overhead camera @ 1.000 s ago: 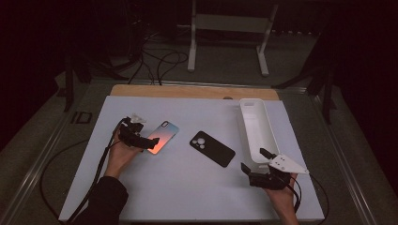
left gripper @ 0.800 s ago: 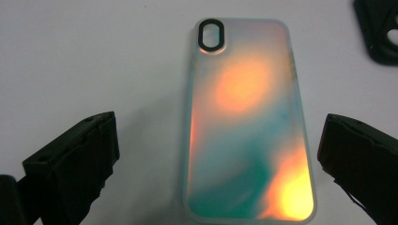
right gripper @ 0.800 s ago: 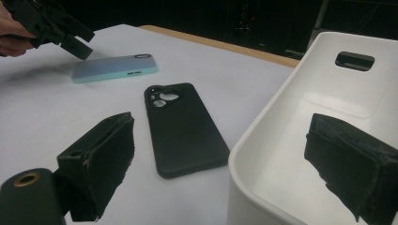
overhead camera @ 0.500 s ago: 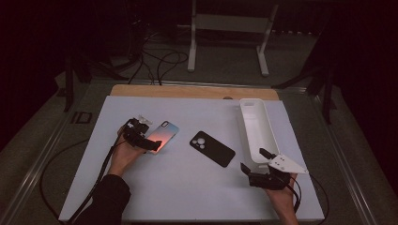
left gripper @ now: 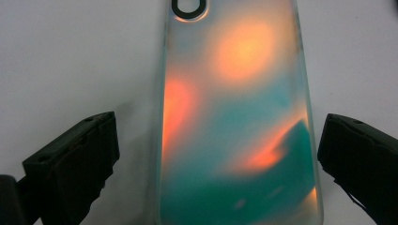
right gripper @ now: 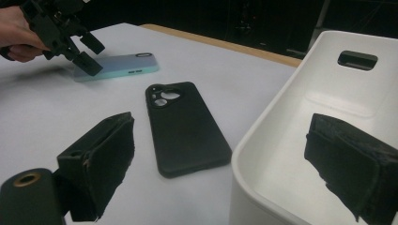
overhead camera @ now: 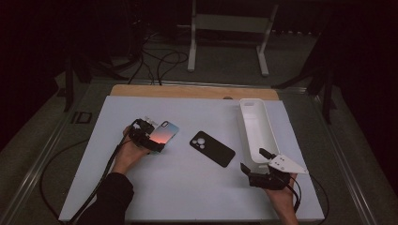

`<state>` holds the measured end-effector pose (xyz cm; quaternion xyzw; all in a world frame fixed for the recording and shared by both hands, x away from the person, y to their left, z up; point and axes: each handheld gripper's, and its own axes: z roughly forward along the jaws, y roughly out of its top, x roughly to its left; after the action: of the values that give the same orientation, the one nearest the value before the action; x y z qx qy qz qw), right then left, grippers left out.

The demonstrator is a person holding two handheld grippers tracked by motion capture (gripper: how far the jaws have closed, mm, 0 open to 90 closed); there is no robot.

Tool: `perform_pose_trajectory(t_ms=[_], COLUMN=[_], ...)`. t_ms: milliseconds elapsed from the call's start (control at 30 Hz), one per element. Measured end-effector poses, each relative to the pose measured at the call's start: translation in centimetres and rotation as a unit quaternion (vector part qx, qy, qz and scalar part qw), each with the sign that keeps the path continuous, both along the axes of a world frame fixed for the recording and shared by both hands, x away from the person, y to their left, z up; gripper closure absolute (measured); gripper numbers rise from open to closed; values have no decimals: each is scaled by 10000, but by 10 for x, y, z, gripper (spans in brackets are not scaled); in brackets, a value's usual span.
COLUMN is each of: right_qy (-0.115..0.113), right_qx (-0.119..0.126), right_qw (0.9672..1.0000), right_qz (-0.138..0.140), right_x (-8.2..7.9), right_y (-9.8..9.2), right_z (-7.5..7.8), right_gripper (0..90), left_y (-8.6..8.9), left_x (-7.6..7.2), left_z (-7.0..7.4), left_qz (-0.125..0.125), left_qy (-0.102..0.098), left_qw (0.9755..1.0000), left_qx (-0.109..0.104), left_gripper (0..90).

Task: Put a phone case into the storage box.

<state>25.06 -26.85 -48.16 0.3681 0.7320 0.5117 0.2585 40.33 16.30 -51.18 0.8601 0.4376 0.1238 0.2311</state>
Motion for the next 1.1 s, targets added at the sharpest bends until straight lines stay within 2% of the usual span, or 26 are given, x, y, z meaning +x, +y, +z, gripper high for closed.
perform_pose_trajectory(t_ms=[467,800,1100], right_qy=[-9,15,26], right_qx=[-7,-35,-40], right_qw=[10000,10000,10000], right_qz=[12,33,41], right_x=[0,0,0], right_y=[0,2,2], right_z=[0,-1,-2], right_gripper=[87,87,88], left_y=[-7,-7,-7], left_x=[2,0,-1], left_z=[-7,-2,-1], left_qz=[-58,-152,-119], left_qy=[220,243,285], left_qw=[9997,9996,9995], left_qx=[2,-19,-25], left_gripper=[11,160,168])
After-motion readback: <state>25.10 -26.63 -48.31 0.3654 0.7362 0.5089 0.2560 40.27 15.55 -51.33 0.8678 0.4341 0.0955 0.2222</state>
